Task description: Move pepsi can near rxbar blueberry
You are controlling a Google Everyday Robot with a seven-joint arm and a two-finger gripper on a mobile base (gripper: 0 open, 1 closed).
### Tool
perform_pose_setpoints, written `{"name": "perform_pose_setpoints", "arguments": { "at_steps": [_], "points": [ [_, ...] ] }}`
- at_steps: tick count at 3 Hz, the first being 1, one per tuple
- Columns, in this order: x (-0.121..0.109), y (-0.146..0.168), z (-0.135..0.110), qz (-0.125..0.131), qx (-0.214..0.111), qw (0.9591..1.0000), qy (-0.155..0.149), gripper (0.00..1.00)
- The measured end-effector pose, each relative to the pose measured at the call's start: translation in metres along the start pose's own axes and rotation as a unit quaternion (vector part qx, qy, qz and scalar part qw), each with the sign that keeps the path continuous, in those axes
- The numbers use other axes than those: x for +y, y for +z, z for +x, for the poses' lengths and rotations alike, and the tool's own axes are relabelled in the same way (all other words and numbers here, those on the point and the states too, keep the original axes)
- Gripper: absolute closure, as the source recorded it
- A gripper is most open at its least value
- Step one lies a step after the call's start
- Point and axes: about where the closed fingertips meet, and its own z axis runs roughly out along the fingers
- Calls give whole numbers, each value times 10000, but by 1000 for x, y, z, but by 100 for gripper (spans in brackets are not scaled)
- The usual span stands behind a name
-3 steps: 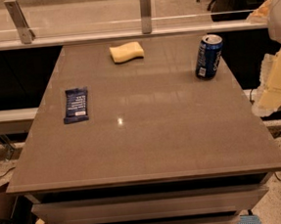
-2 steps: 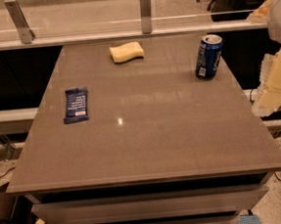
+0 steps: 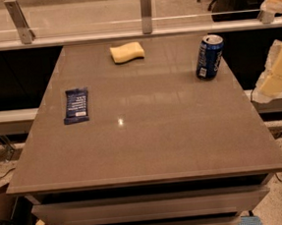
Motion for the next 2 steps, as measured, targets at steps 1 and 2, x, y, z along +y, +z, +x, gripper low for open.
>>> {"name": "perform_pose_setpoints", "arguments": {
  "at_steps": [1, 2],
  "points": [
    [-25, 1, 7, 311, -436, 9976, 443, 0],
    [-51, 7, 19, 615, -920, 9905, 813, 0]
  ]
}}
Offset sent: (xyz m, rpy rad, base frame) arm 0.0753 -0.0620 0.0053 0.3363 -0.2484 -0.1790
